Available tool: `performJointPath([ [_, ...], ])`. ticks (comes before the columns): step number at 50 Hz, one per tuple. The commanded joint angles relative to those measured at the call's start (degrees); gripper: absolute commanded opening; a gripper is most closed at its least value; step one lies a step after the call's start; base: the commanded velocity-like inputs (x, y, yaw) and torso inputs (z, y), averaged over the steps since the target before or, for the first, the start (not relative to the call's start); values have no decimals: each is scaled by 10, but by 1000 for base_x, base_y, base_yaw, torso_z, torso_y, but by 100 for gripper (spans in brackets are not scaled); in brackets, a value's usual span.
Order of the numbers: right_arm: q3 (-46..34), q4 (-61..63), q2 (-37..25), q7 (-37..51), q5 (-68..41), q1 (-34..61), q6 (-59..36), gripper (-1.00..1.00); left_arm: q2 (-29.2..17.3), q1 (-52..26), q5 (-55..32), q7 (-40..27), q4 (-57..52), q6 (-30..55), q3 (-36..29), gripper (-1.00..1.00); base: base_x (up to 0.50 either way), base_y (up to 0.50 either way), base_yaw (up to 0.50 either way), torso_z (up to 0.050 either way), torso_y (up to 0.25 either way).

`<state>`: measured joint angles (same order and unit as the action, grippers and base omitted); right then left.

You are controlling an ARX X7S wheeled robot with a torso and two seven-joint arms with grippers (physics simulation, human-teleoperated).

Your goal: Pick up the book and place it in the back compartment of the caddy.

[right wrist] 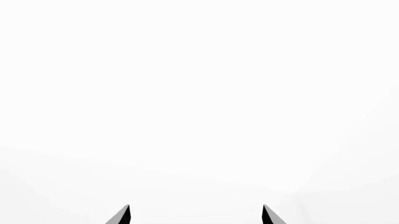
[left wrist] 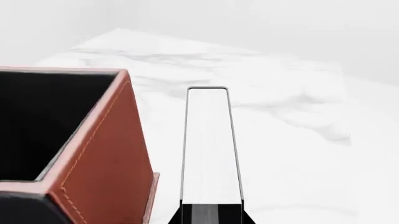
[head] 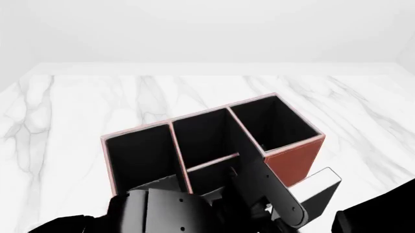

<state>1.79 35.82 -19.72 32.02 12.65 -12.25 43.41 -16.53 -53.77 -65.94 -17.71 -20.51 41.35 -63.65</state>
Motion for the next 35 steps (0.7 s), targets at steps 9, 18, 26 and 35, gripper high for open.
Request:
performJointPath([
  [9, 8, 8, 6, -11, 13, 0, -7, 100, -42, -79, -196, -129, -138, 56, 106, -100, 0, 0, 0, 0, 1],
  [18, 4, 4, 6, -9, 15, 1, -6, 100, -87, -118, -256, -156, -184, 60, 141, -100, 0, 0, 0, 0, 0],
  [26, 0, 1, 5, -7, 17, 2, -3, 100, -118, -192, -319, -176, -193, 60, 184, -100, 0, 0, 0, 0, 1],
  [35, -5, 2, 6, -7, 21, 3, -7, 100, -148, -253, -390, -215, -229, 87, 183, -100, 0, 0, 0, 0, 1],
])
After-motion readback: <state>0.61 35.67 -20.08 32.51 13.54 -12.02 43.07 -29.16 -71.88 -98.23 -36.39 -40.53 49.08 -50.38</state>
